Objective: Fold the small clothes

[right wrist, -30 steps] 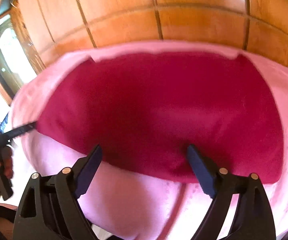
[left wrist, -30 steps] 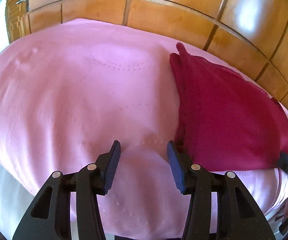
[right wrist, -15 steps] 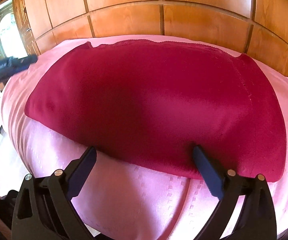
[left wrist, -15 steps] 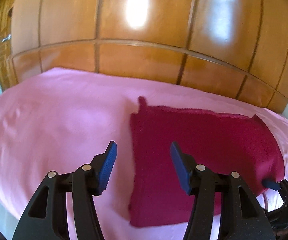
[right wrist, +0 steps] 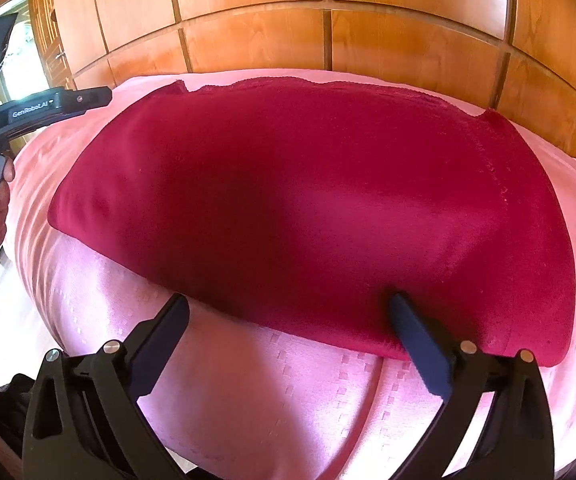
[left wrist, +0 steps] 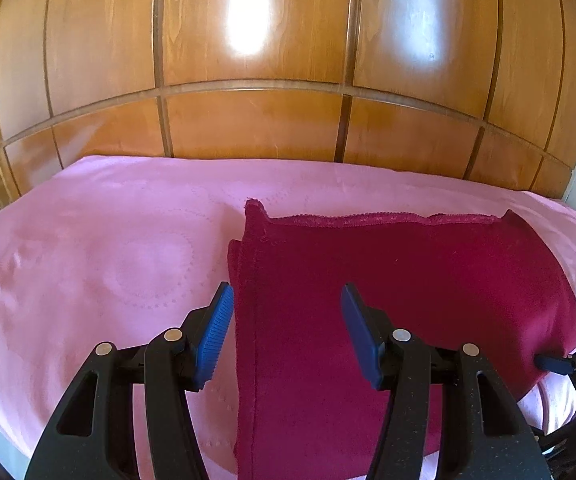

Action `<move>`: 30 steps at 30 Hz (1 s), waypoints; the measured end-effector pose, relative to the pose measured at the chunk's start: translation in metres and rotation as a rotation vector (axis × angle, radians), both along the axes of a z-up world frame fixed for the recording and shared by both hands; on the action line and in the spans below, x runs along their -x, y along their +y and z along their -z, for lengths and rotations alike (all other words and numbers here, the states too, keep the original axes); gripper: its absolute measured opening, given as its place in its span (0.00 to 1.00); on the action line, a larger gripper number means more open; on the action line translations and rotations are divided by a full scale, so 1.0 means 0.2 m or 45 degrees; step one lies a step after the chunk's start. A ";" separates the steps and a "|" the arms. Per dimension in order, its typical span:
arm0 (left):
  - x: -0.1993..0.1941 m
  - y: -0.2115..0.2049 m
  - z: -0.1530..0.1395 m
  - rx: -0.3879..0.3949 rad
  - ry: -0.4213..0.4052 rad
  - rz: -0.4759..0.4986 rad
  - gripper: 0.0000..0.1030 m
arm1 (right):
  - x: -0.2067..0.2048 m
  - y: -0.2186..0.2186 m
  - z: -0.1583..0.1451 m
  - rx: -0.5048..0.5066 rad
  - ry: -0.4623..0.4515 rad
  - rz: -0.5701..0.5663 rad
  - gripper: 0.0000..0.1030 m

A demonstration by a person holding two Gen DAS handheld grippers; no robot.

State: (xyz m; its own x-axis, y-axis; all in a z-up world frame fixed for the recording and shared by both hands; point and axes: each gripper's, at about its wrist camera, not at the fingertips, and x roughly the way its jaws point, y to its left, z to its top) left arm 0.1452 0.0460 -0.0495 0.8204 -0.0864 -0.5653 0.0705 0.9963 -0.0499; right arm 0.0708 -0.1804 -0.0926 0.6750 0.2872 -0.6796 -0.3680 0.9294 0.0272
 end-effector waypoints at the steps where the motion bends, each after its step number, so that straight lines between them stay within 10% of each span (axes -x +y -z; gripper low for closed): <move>1: -0.01 0.00 0.01 0.001 0.007 0.002 0.53 | 0.00 0.00 0.00 0.003 -0.001 0.000 0.98; 14: -0.20 0.04 0.25 0.097 0.195 0.024 0.55 | -0.01 -0.14 -0.14 -0.199 0.064 -0.068 0.93; 21: -0.16 0.06 0.21 0.134 0.165 0.007 0.55 | -0.15 -0.65 -0.28 -0.486 -0.009 0.248 0.93; 30: 0.01 0.07 0.09 0.215 0.112 0.011 0.55 | -0.34 -0.95 -0.07 -0.652 0.142 0.420 0.80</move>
State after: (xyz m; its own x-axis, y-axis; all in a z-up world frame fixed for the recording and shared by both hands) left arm 0.1424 0.0599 -0.0678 0.7674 -0.1931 -0.6114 0.0672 0.9725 -0.2228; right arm 0.1396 -0.3695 -0.0781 0.7167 0.3839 -0.5822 -0.0328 0.8525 0.5217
